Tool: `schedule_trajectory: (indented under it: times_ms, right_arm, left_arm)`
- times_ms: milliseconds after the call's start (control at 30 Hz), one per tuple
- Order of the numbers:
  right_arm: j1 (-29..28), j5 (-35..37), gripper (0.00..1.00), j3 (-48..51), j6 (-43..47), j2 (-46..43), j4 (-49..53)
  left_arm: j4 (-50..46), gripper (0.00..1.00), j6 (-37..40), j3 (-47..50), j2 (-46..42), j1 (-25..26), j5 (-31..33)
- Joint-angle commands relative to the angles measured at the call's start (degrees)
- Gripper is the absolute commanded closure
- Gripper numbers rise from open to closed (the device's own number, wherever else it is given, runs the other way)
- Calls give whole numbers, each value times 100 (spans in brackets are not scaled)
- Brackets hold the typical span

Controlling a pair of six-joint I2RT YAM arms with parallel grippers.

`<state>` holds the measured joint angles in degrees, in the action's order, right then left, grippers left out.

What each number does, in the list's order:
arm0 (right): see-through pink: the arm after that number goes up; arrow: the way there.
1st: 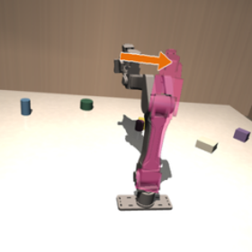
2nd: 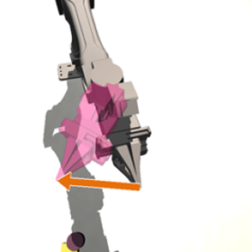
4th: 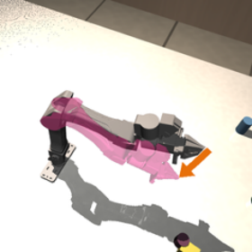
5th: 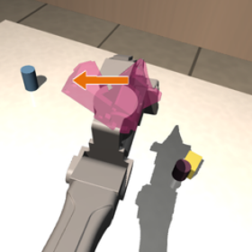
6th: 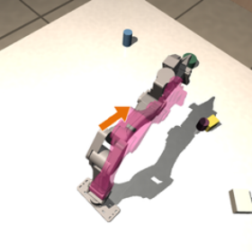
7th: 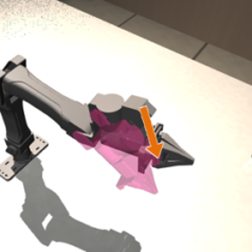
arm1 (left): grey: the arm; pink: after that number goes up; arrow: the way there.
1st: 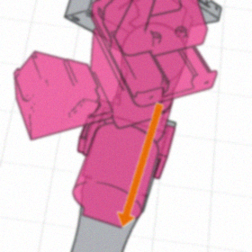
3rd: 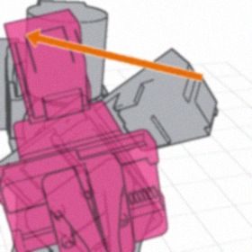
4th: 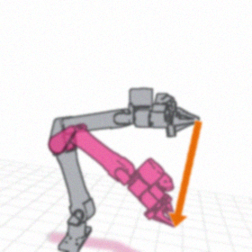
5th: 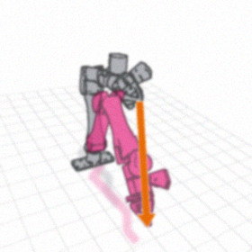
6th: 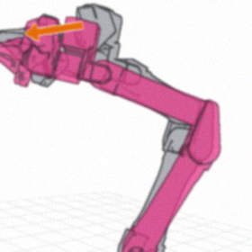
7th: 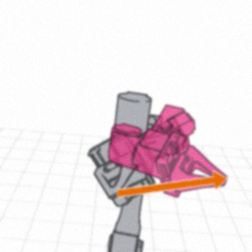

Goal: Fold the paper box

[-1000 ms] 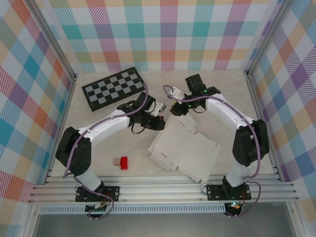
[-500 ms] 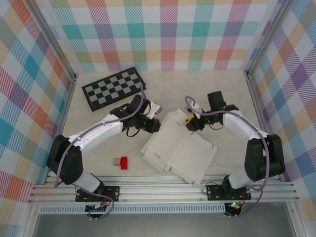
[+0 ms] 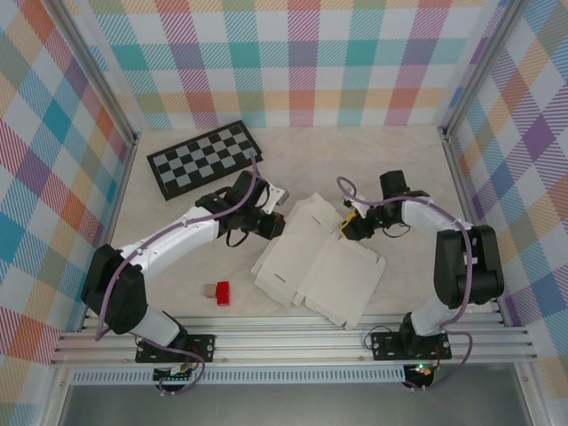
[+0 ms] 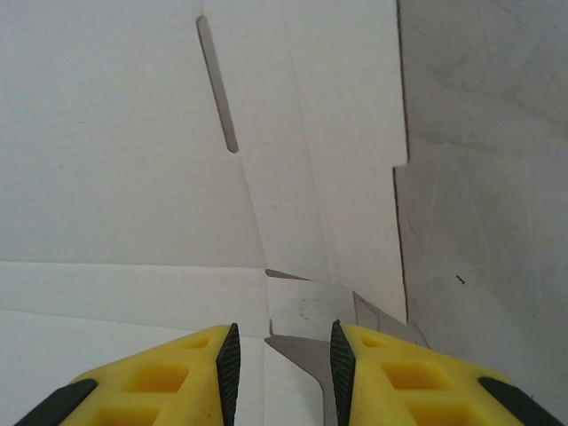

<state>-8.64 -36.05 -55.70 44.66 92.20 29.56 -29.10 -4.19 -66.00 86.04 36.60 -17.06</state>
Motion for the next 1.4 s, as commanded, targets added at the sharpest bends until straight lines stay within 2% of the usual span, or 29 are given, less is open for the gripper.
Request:
schedule_trajectory:
  times_ms: [0,100,267,333,533,667,1000,1167,1300,1367]
  right_arm:
    - [97,-260,64,-136,240,6,59]
    - [100,-271,65,-243,198,102,202]
    - [-4,-843,64,-331,-194,-259,-126]
    - [-87,-835,64,-546,-317,-404,-149]
    - [-233,-746,63,-1360,-149,-437,287]
    - [-381,-870,62,-1836,181,-212,728]
    - [-982,-774,65,-1781,225,-18,476]
    - [-1103,-658,69,-1856,272,181,521]
    - [-1141,-622,81,-1857,256,232,495]
    - [-1147,-569,81,-1815,218,215,411]
  left_arm:
    - [62,100,102,135,-253,-48,-169]
    - [115,100,119,131,-298,-50,-190]
    - [-189,100,349,-251,42,-49,-603]
    - [-168,100,383,-301,72,-48,-771]
    - [-460,100,547,-627,268,-48,-716]
    - [-435,100,527,-622,271,-45,-845]
    - [-337,100,400,-591,264,-41,-893]
    - [-272,100,385,-586,209,-39,-1015]
    - [-230,100,392,-601,177,-41,-1127]
    - [-245,100,418,-603,185,-39,-1191]
